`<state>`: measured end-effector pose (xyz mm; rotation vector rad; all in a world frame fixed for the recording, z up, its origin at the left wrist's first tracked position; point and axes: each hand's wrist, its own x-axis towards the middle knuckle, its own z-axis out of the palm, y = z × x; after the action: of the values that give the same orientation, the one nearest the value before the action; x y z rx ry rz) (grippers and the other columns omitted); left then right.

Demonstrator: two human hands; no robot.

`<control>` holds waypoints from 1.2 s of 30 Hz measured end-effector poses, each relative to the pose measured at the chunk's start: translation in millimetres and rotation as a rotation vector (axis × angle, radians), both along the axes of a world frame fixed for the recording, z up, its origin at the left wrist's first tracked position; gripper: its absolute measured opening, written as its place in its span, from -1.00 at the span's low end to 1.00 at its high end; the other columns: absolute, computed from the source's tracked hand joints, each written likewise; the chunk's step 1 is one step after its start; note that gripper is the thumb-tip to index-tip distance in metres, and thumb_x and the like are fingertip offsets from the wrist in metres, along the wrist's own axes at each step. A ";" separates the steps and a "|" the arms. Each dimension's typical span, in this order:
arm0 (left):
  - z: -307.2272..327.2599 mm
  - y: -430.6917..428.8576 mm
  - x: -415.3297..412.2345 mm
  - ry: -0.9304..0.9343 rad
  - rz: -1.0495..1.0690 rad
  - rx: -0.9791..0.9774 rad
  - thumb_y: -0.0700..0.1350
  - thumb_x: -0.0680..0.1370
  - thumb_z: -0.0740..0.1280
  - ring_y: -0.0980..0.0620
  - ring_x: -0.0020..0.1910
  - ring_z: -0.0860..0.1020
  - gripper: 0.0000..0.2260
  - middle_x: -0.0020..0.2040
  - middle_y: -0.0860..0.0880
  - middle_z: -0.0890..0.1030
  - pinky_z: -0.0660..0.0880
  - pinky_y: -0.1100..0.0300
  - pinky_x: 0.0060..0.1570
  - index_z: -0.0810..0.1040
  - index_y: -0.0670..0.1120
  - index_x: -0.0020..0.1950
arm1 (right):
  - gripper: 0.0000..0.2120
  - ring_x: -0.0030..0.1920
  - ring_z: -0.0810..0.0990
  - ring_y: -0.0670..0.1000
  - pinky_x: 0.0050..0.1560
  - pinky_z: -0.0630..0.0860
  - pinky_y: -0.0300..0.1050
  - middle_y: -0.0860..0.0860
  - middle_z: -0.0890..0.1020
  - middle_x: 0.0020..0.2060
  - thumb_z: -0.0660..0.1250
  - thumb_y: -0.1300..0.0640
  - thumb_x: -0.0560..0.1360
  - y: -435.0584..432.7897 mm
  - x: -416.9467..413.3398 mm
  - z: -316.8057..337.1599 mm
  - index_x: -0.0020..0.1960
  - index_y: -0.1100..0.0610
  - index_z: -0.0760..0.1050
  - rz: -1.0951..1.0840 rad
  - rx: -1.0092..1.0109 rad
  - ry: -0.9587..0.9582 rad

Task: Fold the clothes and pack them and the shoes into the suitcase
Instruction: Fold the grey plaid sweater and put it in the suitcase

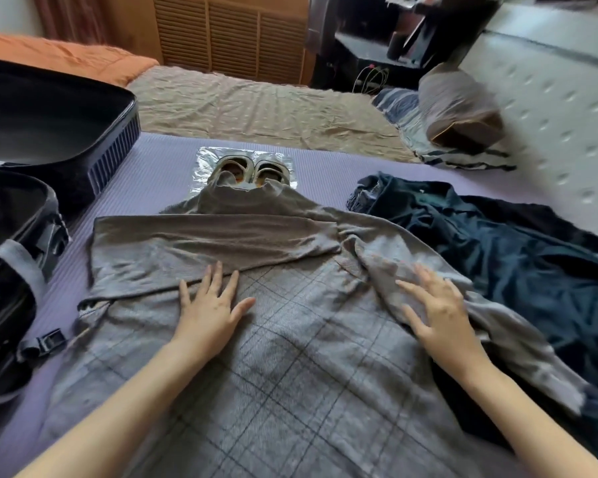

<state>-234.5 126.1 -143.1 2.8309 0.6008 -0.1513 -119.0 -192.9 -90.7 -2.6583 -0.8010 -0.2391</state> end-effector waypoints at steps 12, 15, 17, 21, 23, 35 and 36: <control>-11.7 -112.8 -11.1 -0.109 -0.112 -0.072 0.50 0.15 -0.58 0.08 0.51 -0.25 0.01 0.55 0.02 -0.20 -0.39 -0.01 0.39 -0.22 0.10 0.53 | -0.55 0.27 0.45 0.22 0.25 0.35 0.08 0.20 0.51 0.27 0.32 0.03 0.53 -155.6 -1.7 -9.4 0.35 0.22 0.42 -0.633 0.205 0.260; -12.5 -110.6 -10.5 -0.065 -0.105 -0.043 0.51 0.09 -0.60 0.09 0.51 -0.26 0.04 0.55 0.03 -0.22 -0.41 0.02 0.37 -0.26 0.11 0.52 | -0.55 0.28 0.38 0.27 0.26 0.28 0.05 0.25 0.50 0.26 0.29 0.03 0.55 -171.4 2.3 -20.2 0.36 0.23 0.40 -0.705 0.112 0.262; -8.9 -110.5 -9.2 -0.035 -0.112 -0.059 0.52 0.20 -0.45 0.08 0.51 -0.26 -0.06 0.55 0.03 -0.21 -0.40 -0.01 0.39 -0.26 0.11 0.52 | -0.67 0.19 0.42 0.30 0.20 0.29 0.03 0.27 0.58 0.13 0.36 0.08 0.51 -178.2 5.8 -25.0 0.20 0.24 0.52 -0.728 0.162 0.250; 0.0 -107.0 -5.0 0.047 -0.109 -0.129 0.34 0.55 -0.10 0.06 0.51 -0.27 -0.35 0.55 0.01 -0.22 -0.36 -0.05 0.42 -0.22 0.09 0.53 | -0.90 -0.04 0.56 0.23 -0.04 0.45 0.02 0.11 0.65 -0.23 0.47 0.15 0.40 -171.9 -1.2 -8.1 -0.20 0.10 0.55 -0.697 0.448 0.173; 8.3 -102.9 -1.1 0.087 -0.108 -0.207 0.25 0.59 -0.05 0.04 0.52 -0.24 -0.40 0.55 0.00 -0.18 -0.34 -0.06 0.41 -0.14 0.06 0.55 | -0.87 -0.14 0.59 0.15 -0.15 0.47 -0.03 0.04 0.62 -0.30 0.48 0.14 0.40 -157.9 -10.1 10.4 -0.24 0.09 0.53 -0.633 0.567 0.156; 86.9 -165.6 -30.0 -0.204 0.365 -1.740 0.23 0.59 0.01 -0.04 0.04 0.58 -0.48 0.08 -0.13 0.63 0.51 0.04 -0.05 0.54 -0.15 0.13 | -0.85 -0.01 0.62 -0.18 0.09 0.55 -0.09 -0.10 0.68 -0.07 0.36 0.10 0.51 16.8 -123.8 19.8 0.08 0.03 0.59 -0.023 0.778 0.473; 84.3 -160.9 -32.8 -0.208 0.416 -1.752 0.22 0.58 0.05 -0.04 0.01 0.58 -0.50 0.07 -0.14 0.62 0.51 0.06 -0.10 0.54 -0.15 0.12 | -0.80 0.07 0.60 -0.20 0.16 0.52 -0.11 -0.12 0.66 0.01 0.29 0.10 0.56 24.4 -129.8 15.9 0.16 0.02 0.56 0.001 0.784 0.533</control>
<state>-267.2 -34.9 -58.8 0.9996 0.5320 -0.1669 -248.8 -168.6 -74.8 -1.8440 -0.4081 0.1382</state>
